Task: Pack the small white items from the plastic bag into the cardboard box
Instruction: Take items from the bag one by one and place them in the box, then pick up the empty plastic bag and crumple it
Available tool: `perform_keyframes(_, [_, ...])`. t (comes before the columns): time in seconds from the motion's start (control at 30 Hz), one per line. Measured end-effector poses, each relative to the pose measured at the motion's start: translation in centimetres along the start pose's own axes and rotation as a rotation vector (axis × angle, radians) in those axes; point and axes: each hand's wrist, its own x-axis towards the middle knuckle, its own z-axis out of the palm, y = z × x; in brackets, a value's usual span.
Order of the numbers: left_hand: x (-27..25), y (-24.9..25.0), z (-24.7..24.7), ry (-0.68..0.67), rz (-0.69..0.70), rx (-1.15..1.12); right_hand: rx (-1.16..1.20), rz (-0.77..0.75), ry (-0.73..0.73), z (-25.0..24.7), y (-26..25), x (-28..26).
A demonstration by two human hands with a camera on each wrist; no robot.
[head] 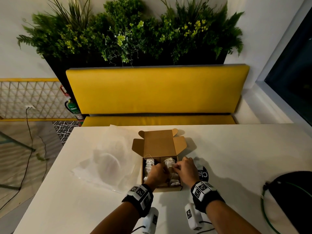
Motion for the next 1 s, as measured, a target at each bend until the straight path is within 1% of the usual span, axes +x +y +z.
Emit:
perform_keyframes(0.23, [-0.2,-0.3,-1.7,0.084,0.092,0.018,0.009,-0.039,0.012,-0.7,-0.1,0.0])
perform_keyframes(0.3, [-0.4,-0.1,-2.0,0.054,0.109,0.021,-0.03,-0.047,-0.011,-0.6,-0.2,-0.2])
perform_keyframes(0.43, [-1.5,0.2,-2.0,-0.07,0.166,0.092,-0.053,-0.047,-0.017,-0.4,-0.4,-0.4])
perform_keyframes(0.5, [-2.0,-0.1,-2.2,-0.078,0.181,0.068,-0.033,-0.039,-0.004,-0.5,-0.5,-0.5])
perform_keyframes(0.57, [-2.3,-0.4,-2.9,-0.035,0.214,0.037,0.011,-0.041,0.031,-0.9,-0.8,-0.6])
perform_keyframes(0.63, [-2.9,-0.4,-4.5,0.037,0.275,0.011,0.057,-0.064,0.063,-1.4,-1.4,-0.5])
perform_keyframes(0.67, [-3.3,-0.5,-5.4,0.073,0.312,0.001,0.081,-0.082,0.077,-1.6,-1.9,-0.4])
perform_keyframes(0.73, [-4.4,-1.2,-7.7,0.122,0.34,0.001,0.112,-0.141,0.101,-2.0,-3.3,-0.2])
perform_keyframes(0.83, [-5.8,-4.0,-11.0,0.198,0.295,0.041,0.104,-0.271,0.083,-1.9,-6.6,-0.1])
perform_keyframes(0.93, [-6.9,-8.4,-14.1,0.255,0.154,0.114,0.116,-0.395,-0.03,-1.0,-10.7,-0.7])
perform_keyframes(1.0, [-7.3,-11.5,-15.7,0.269,0.053,0.139,0.118,-0.485,-0.15,0.1,-13.0,-1.2])
